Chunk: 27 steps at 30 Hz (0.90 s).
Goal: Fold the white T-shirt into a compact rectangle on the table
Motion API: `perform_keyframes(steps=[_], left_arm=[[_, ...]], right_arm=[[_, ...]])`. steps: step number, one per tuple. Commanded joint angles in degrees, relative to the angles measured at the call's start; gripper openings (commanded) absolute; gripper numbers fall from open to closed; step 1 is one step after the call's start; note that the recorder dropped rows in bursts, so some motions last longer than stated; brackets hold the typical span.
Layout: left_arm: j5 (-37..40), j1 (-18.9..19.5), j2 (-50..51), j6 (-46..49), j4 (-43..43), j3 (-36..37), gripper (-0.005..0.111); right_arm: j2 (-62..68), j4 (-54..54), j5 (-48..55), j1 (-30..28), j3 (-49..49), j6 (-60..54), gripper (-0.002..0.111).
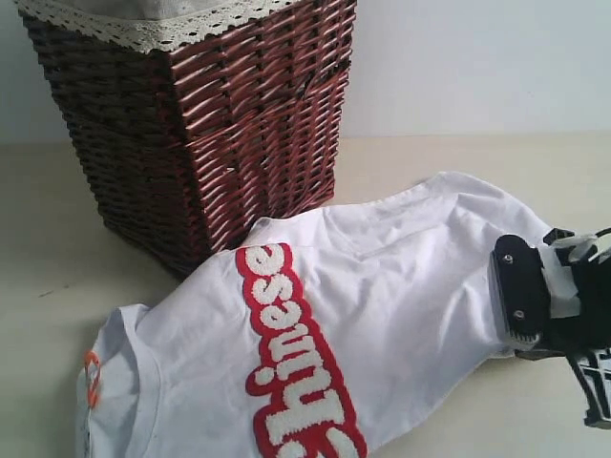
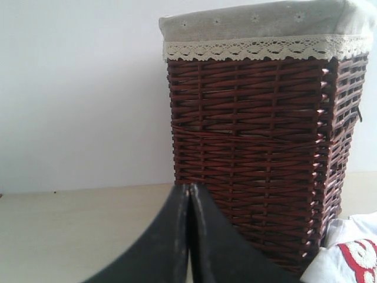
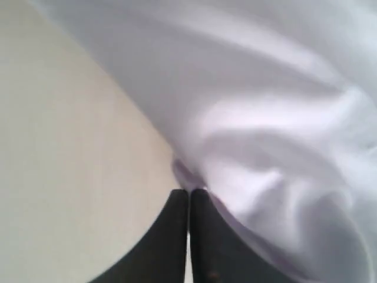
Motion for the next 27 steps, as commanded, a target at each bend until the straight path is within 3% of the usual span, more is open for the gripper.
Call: perform_keyframes(steps=[1,6,13,17,21,24,27], left_arm=[[0.24,0.13,-0.40,-0.12,-0.39,-0.05,0.000],[0.24,0.13,-0.40,-0.12,-0.39,-0.05,0.000],[0.24,0.13,-0.40,-0.12,-0.39,-0.05,0.000],[0.24,0.13,-0.40,-0.12,-0.39,-0.05,0.000],[0.24,0.13,-0.40,-0.12,-0.39,-0.05,0.000],[0.24,0.13,-0.40,-0.12,-0.39,-0.05,0.000],[0.24,0.13,-0.40,-0.12,-0.39,-0.05,0.000]], right_arm=[[-7.77,-0.29,15.40,-0.19,-0.24,-7.67,0.000],[-11.56,-0.39,26.72,-0.19,-0.24,-9.24,0.000],[-15.21,-0.26,29.92,-0.19,-0.37,-9.24,0.000],[-17.40,2.49,25.95,-0.19,-2.71,-8.05,0.000],[-17.51,9.22,13.69,-0.19,-4.08,-3.86,0.000],[-15.39,7.95,6.48,-0.19,-4.08,-0.33,0.000],[-12.80,3.57,6.66,-0.19,-4.08,4.08,0.000]])
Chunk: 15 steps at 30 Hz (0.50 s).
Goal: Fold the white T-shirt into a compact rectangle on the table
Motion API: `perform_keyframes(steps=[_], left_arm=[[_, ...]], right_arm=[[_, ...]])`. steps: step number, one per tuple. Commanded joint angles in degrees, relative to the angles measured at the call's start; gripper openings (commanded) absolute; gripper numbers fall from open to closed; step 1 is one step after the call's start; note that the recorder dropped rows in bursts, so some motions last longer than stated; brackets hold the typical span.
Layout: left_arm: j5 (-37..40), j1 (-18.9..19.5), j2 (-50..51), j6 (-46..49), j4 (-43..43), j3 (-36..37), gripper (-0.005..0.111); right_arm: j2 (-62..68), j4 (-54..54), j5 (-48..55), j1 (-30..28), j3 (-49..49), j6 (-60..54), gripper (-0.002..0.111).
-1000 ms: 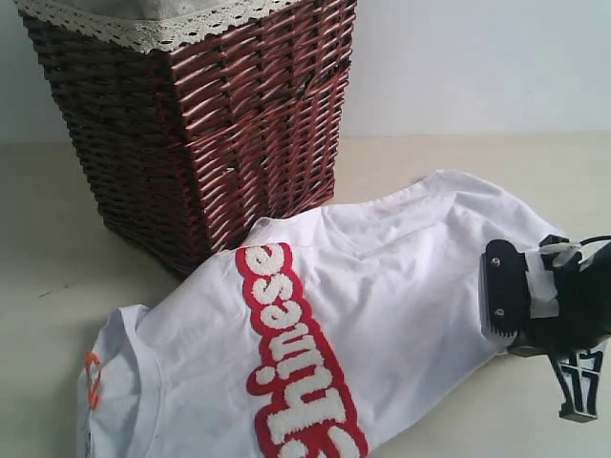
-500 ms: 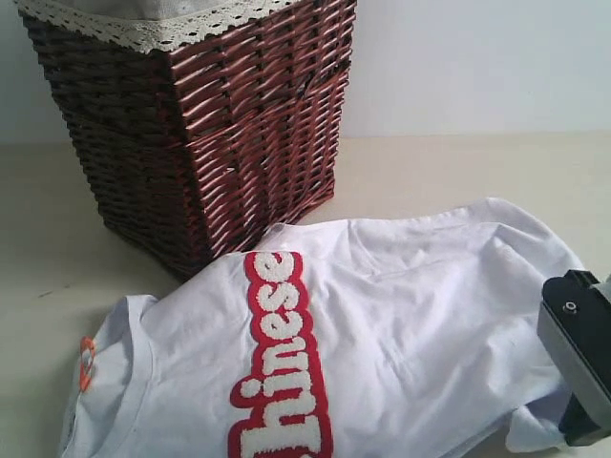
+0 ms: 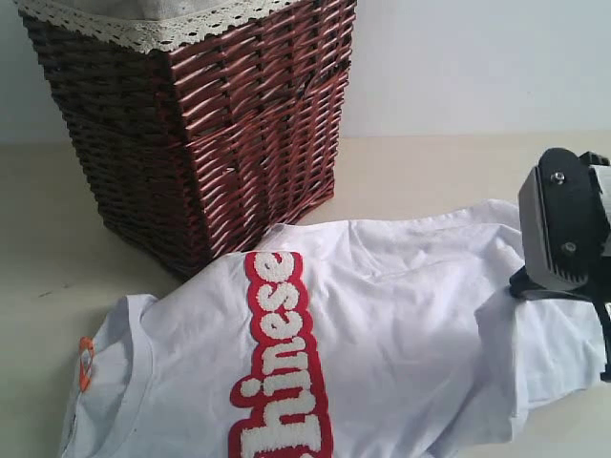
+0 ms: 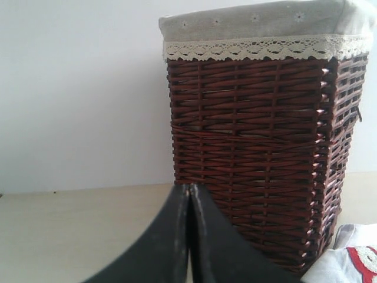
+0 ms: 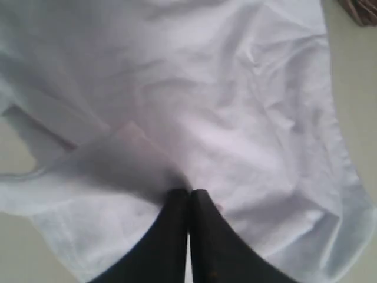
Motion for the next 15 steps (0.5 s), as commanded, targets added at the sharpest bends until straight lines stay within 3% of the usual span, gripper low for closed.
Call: perform_keyframes(steps=[1,7,15], left_arm=[[0.24,0.13,-0.40,-0.12,-0.39,-0.05,0.000],[0.24,0.13,-0.40,-0.12,-0.39,-0.05,0.000],[0.24,0.13,-0.40,-0.12,-0.39,-0.05,0.000]], right_arm=[[3.88,-4.81,-1.30,-0.19,-0.20,6.50,0.000],[10.92,-7.97,5.63,-0.19,-0.20,6.95,0.001],[15.50,-9.34,1.62,-0.19,-0.20,7.92,0.033]])
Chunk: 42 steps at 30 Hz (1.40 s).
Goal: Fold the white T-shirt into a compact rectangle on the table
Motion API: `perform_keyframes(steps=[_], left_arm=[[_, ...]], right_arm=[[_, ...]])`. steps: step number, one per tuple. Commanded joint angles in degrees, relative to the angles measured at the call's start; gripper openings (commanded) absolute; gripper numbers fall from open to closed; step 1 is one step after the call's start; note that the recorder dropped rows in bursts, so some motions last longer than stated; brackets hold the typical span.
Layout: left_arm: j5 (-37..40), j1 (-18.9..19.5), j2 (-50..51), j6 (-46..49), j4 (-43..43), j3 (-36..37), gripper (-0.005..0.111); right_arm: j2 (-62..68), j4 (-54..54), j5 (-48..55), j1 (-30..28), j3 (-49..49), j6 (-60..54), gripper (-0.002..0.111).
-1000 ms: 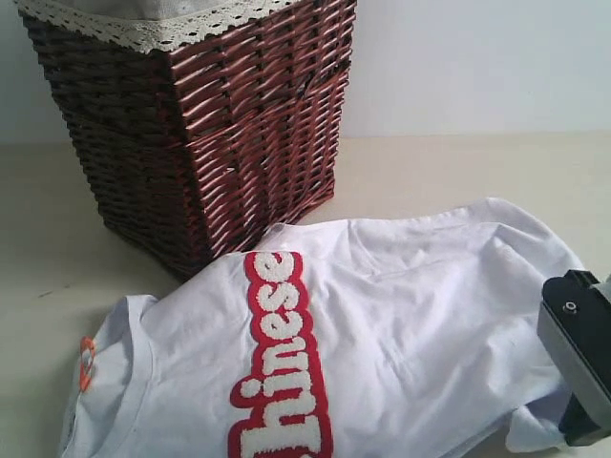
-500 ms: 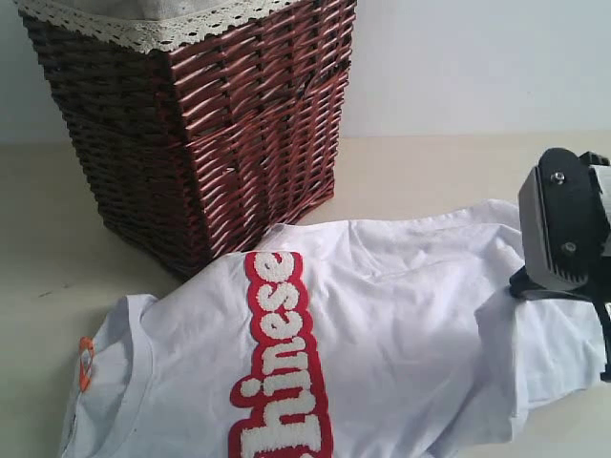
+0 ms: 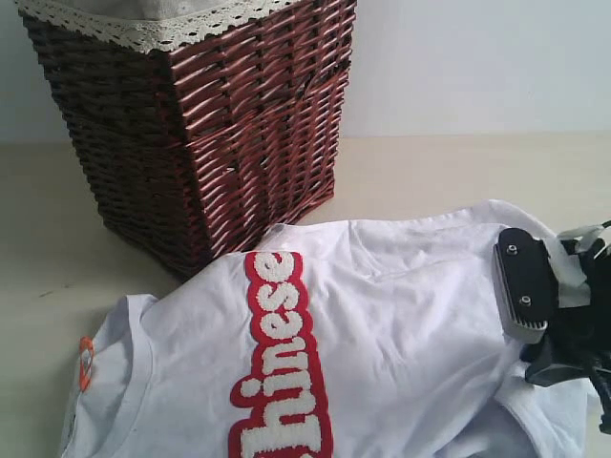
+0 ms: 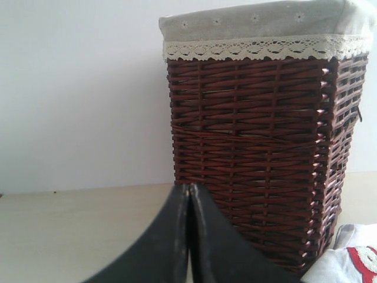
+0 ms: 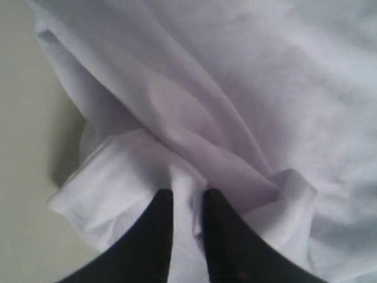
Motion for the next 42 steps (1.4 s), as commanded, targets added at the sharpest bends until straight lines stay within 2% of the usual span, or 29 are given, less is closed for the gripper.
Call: perform_keyframes(steps=[1,3,7,12,13,21,30,38,40,42], left_arm=[[0.24,0.13,-0.40,-0.12,-0.39,-0.05,0.000],[0.24,0.13,-0.40,-0.12,-0.39,-0.05,0.000],[0.24,0.13,-0.40,-0.12,-0.39,-0.05,0.000],[0.24,0.13,-0.40,-0.12,-0.39,-0.05,0.000],[0.24,0.13,-0.40,-0.12,-0.39,-0.05,0.000],[0.24,0.13,-0.40,-0.12,-0.39,-0.05,0.000],[0.24,0.13,-0.40,-0.12,-0.39,-0.05,0.000],[0.24,0.13,-0.40,-0.12,-0.39,-0.05,0.000],[0.24,0.13,-0.40,-0.12,-0.39,-0.05,0.000],[0.24,0.13,-0.40,-0.12,-0.39,-0.05,0.000]], right_arm=[[-0.25,-0.48,-1.72,-0.19,-0.20,0.56,0.036],[-2.48,-0.48,-1.72,-0.19,-0.20,0.56,0.040],[-9.26,2.09,1.88,-0.19,-0.20,0.56,0.041],[-13.37,6.72,22.75,-0.19,0.33,0.45,0.041],[-13.37,6.99,23.69,-0.19,0.91,0.45,0.041],[-9.49,5.43,7.56,-0.19,9.32,3.07,0.046],[-2.80,4.93,-2.91,-0.19,10.68,3.16,0.046],[3.68,5.06,-5.82,-0.19,10.68,3.04,0.046],[4.79,4.91,-5.98,-0.19,10.68,3.04,0.039],[4.82,4.12,-5.41,-0.19,10.68,3.04,0.026]])
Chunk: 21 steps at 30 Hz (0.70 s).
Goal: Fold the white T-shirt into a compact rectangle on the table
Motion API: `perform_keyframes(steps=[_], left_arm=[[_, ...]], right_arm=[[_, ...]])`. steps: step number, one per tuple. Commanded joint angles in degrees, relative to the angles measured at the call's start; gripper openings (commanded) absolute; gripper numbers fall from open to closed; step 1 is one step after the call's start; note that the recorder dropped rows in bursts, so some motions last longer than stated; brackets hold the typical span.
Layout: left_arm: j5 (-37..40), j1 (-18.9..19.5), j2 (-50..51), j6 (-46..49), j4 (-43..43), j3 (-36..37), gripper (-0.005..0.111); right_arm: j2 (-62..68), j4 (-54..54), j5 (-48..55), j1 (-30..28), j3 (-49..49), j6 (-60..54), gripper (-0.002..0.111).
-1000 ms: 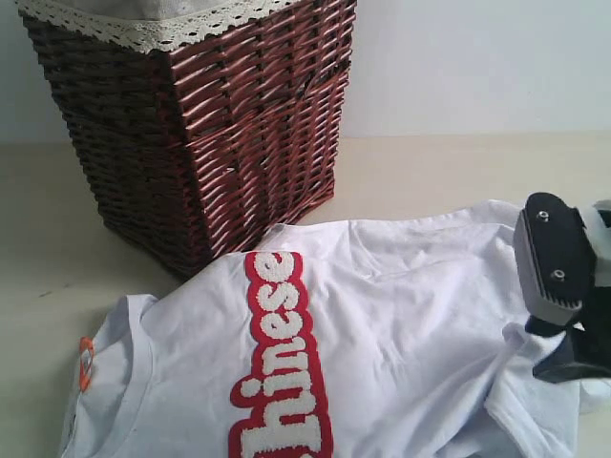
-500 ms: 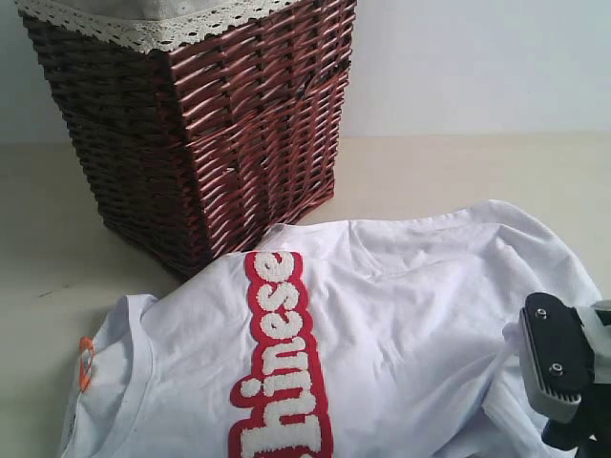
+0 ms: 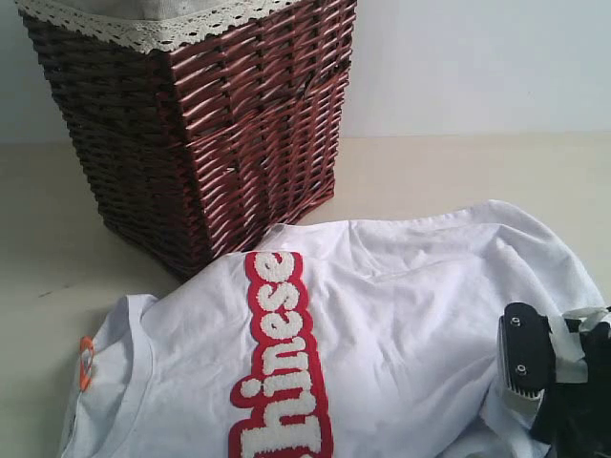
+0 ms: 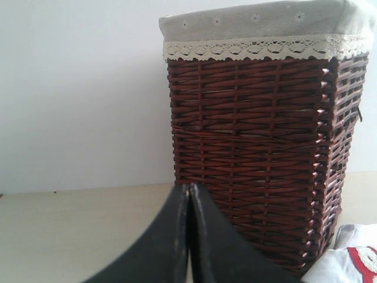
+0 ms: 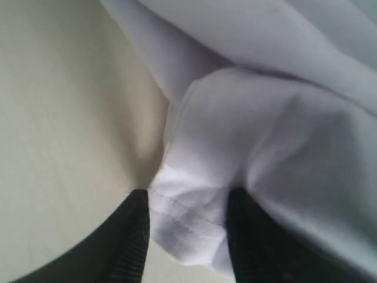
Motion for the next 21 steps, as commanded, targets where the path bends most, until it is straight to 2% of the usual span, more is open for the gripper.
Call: perform_keyframes(steps=[1,3,4,8,16,21], left_arm=[[0.24,0.13,-0.40,-0.12,-0.39,-0.05,0.000],[0.24,0.13,-0.40,-0.12,-0.39,-0.05,0.000],[0.24,0.13,-0.40,-0.12,-0.39,-0.05,0.000],[0.24,0.13,-0.40,-0.12,-0.39,-0.05,0.000],[0.24,0.13,-0.40,-0.12,-0.39,-0.05,0.000],[0.24,0.13,-0.40,-0.12,-0.39,-0.05,0.000]], right_arm=[[0.70,-1.52,0.01,-0.19,0.18,-0.18,0.018],[0.07,-3.32,0.47,-0.19,0.18,-0.18,0.002],[-0.37,-4.38,1.01,-0.19,0.18,-0.18,0.000],[-2.49,-8.70,5.82,-0.19,0.18,-0.18,0.000],[-10.22,-23.59,28.70,-0.19,0.08,-2.72,0.000],[-12.25,-38.44,31.95,-0.19,0.08,2.70,0.000]])
